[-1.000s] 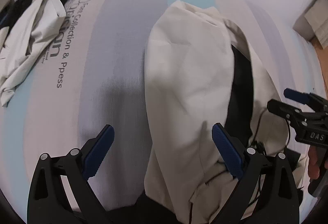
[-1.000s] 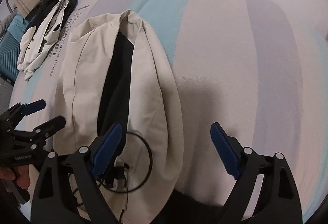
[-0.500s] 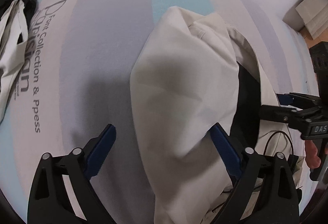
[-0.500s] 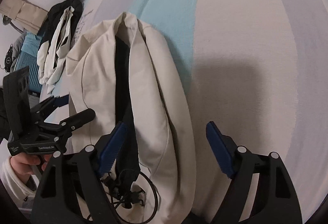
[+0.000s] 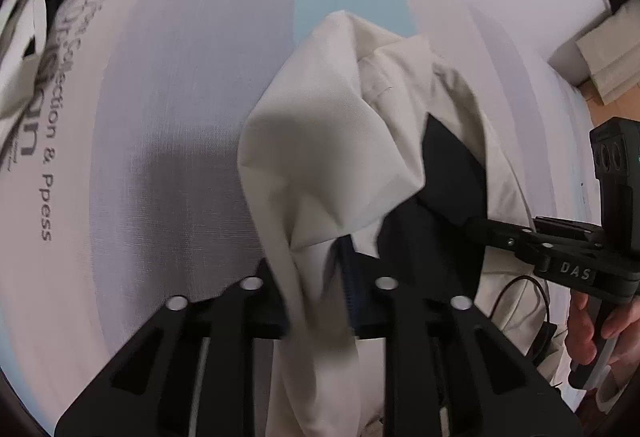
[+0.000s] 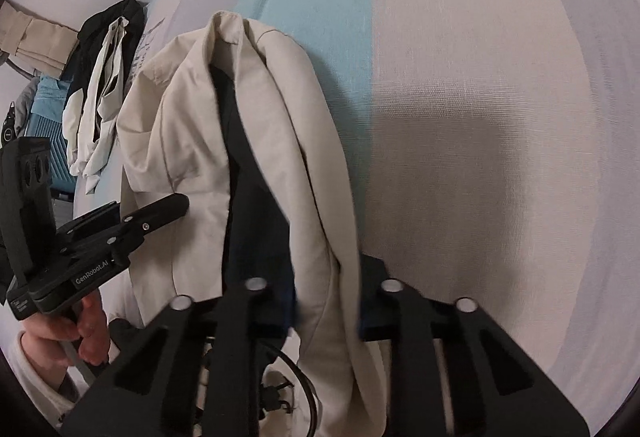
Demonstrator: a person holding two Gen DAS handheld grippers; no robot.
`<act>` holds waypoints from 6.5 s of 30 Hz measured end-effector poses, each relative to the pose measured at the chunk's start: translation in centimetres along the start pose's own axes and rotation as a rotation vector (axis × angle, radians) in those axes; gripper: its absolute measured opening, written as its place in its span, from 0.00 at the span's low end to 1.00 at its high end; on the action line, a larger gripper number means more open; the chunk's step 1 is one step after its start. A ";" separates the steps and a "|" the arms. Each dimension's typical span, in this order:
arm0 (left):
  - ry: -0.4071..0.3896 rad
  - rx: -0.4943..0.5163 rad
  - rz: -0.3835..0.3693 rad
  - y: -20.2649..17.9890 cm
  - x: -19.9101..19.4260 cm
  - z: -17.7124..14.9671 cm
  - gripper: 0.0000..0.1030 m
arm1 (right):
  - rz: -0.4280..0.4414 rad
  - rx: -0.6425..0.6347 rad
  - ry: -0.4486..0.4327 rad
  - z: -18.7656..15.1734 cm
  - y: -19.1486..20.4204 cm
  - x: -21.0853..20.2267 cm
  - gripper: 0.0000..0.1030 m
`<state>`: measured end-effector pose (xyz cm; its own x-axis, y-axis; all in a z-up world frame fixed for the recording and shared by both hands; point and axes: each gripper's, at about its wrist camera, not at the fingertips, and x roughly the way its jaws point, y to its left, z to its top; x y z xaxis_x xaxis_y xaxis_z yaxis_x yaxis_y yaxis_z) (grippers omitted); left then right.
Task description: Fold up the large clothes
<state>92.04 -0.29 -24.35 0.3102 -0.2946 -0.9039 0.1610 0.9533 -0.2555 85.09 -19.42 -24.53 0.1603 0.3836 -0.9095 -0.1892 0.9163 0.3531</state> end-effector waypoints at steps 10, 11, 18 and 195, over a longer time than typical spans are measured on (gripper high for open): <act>-0.155 0.061 0.058 -3.6 -5.8 -1.8 0.06 | -0.263 -0.228 -0.237 -3.5 6.0 -5.0 0.09; -0.180 0.070 0.070 -3.9 -6.7 -2.4 0.05 | -0.272 -0.236 -0.258 -3.9 6.3 -5.6 0.09; -0.334 0.124 0.115 -6.3 -12.7 -6.1 0.05 | -0.333 -0.318 -0.432 -9.0 8.8 -10.8 0.09; 0.152 -0.114 0.259 0.2 -25.3 -68.0 0.94 | -0.178 0.121 0.101 -68.6 -7.7 -19.7 0.04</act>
<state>20.52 11.88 -24.91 0.1823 -0.0366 -0.9826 -0.0141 0.9991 -0.0398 16.90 -41.96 -24.41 0.0822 0.2073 -0.9748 -0.0480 0.9778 0.2039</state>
